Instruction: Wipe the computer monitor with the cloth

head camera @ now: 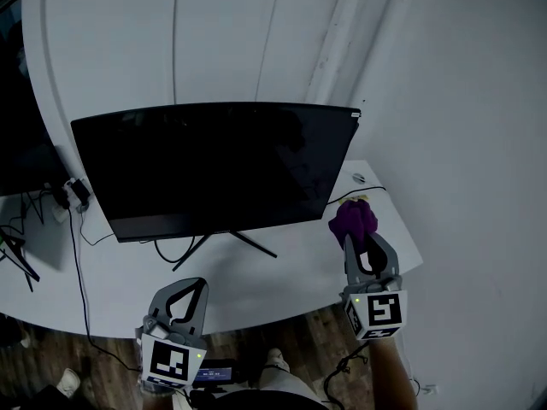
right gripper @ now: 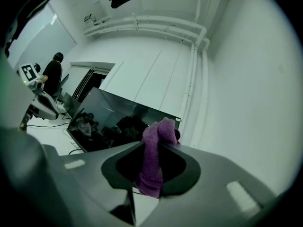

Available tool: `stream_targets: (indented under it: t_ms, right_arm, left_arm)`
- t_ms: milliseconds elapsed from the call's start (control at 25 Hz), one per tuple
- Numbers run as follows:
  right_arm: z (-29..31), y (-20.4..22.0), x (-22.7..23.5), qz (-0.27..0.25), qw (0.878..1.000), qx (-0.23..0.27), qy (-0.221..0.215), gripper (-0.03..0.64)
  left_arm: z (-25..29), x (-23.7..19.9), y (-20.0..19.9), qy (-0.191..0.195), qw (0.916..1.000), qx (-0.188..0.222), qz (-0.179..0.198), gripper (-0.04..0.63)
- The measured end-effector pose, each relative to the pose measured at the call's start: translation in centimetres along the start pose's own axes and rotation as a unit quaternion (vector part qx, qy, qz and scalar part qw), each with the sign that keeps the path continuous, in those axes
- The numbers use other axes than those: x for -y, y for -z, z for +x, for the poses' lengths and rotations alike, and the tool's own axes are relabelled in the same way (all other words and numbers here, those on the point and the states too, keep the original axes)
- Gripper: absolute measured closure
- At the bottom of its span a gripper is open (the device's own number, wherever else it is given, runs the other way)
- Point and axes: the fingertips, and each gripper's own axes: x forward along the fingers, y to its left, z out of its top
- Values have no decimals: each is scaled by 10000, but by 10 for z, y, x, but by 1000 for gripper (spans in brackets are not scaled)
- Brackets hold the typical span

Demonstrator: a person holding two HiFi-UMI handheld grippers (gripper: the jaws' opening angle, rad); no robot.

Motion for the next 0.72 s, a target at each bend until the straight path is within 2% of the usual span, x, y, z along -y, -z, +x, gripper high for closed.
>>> stream_targets:
  t_ms: [120,720]
  right_arm:
    - [21,-5,25,161,9998,64,54,525]
    - [124,-25,130,-49,9991,256,338,525]
  left_arm:
    - [10,-1,-3,-103,9999,-18,-28,589]
    - [40,-1,-17,-708,9973,-175,-119,589]
